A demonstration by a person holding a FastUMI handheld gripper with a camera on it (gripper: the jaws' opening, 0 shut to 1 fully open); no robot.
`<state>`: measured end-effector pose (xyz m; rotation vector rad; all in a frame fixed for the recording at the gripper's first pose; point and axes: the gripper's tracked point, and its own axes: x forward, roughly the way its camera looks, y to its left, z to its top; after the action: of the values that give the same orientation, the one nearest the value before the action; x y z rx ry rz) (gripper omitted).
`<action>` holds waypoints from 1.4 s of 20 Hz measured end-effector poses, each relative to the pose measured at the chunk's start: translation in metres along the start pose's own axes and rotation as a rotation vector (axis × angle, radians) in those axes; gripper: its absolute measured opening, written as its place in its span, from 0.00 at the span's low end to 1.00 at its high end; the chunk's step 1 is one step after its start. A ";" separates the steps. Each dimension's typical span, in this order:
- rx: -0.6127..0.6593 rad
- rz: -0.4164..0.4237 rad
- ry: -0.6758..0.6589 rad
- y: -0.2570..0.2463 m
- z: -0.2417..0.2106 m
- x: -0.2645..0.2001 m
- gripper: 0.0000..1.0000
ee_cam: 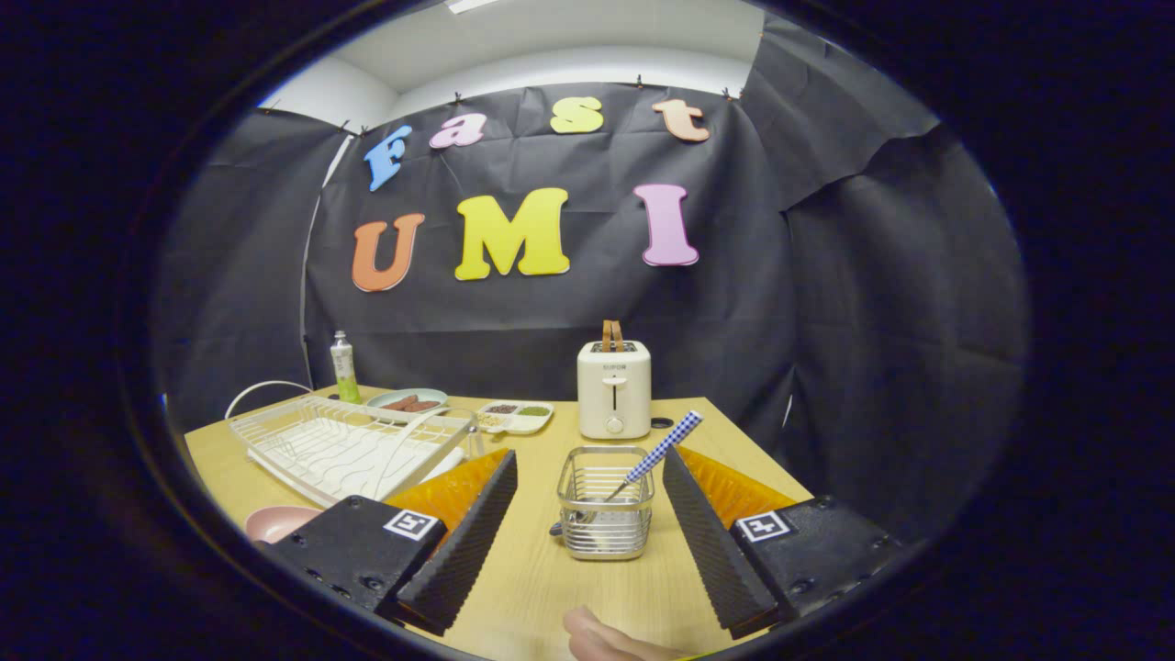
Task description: Take the plate from the dish rack, then take the spoon from the basket and place it into the plate.
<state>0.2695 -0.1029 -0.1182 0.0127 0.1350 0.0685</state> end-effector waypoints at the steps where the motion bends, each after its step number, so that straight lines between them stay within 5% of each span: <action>1: 0.004 -0.033 0.016 -0.011 -0.002 0.010 1.00; 6: 0.016 -0.040 0.033 -0.019 0.006 0.054 0.99; 11: -0.043 -0.046 0.120 -0.014 -0.005 0.078 0.61; 23: 0.154 -0.045 0.208 -0.015 -0.004 0.111 0.61; 28: 0.180 0.000 0.179 -0.013 -0.001 0.118 0.40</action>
<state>0.3868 -0.1079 -0.1349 0.1863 0.3200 0.0573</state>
